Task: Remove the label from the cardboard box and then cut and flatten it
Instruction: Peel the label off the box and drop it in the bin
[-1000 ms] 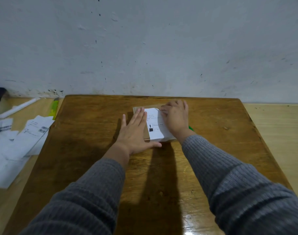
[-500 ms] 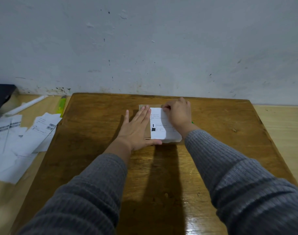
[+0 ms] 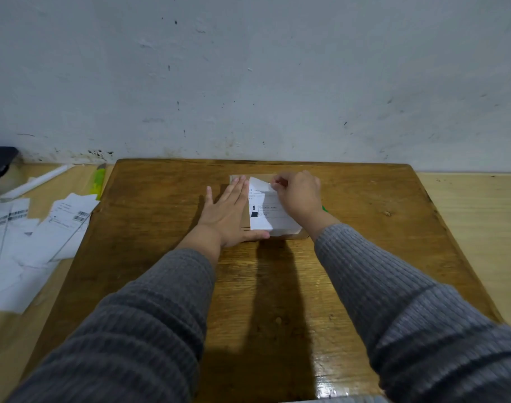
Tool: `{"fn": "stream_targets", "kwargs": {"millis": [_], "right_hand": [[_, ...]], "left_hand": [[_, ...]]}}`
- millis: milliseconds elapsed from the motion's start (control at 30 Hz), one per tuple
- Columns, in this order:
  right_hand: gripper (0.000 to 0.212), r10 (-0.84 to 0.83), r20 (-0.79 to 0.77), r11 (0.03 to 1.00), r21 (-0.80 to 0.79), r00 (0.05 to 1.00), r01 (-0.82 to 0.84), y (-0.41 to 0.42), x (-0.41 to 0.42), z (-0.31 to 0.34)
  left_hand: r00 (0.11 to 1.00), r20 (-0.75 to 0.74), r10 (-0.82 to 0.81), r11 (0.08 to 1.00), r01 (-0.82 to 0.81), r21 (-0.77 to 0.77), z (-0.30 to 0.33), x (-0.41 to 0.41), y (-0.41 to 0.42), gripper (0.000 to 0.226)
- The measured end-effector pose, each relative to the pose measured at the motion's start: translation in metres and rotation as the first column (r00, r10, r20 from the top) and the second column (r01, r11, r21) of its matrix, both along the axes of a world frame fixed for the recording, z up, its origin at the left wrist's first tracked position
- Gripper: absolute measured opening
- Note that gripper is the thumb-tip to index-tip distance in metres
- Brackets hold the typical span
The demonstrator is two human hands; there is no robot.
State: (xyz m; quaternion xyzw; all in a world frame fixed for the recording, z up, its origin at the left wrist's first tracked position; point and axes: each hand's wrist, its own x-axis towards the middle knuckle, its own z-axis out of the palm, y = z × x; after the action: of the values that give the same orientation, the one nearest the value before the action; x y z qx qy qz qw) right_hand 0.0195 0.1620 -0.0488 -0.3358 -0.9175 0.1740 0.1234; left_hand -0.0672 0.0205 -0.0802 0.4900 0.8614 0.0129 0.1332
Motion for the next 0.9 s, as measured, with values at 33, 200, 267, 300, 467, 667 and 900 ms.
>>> {"fn": "stream_targets", "kwargs": {"millis": [33,200,267,300,467,667,900], "right_hand": [[0.021,-0.009,-0.017,1.000,-0.004,1.000,0.009,0.000,0.002,0.000],[0.019,0.014,-0.076,1.000,-0.016,0.997,-0.015,0.001,0.004,-0.002],[0.023,0.059,-0.055,0.996,0.066,0.997,-0.055,0.003,0.001,-0.001],[0.023,0.076,-0.035,0.992,0.102,0.996,-0.073,0.005,-0.001,-0.001],[0.027,0.158,0.100,0.957,0.230,0.982,-0.177,0.011,-0.007,-0.003],[0.027,0.201,0.095,0.937,0.271,0.975,-0.219,0.015,-0.005,-0.004],[0.026,0.125,0.084,0.987,0.090,0.989,-0.132,0.011,0.003,-0.002]], "left_hand": [[1.000,0.007,0.000,1.000,0.000,0.003,0.000,0.000,0.000,0.126],[1.000,0.017,-0.006,1.000,0.006,0.029,-0.002,0.000,0.000,0.125],[1.000,0.010,-0.005,0.999,0.005,0.036,-0.003,-0.001,-0.001,0.125],[1.000,0.004,-0.005,0.999,0.005,0.038,-0.004,-0.001,-0.001,0.125],[1.000,-0.011,-0.012,0.999,0.012,0.051,-0.007,-0.002,0.000,0.124],[0.999,-0.048,-0.004,0.999,0.007,0.047,-0.008,-0.002,-0.001,0.122],[0.997,-0.073,0.006,1.000,-0.007,-0.019,-0.002,0.001,0.004,0.121]]}}
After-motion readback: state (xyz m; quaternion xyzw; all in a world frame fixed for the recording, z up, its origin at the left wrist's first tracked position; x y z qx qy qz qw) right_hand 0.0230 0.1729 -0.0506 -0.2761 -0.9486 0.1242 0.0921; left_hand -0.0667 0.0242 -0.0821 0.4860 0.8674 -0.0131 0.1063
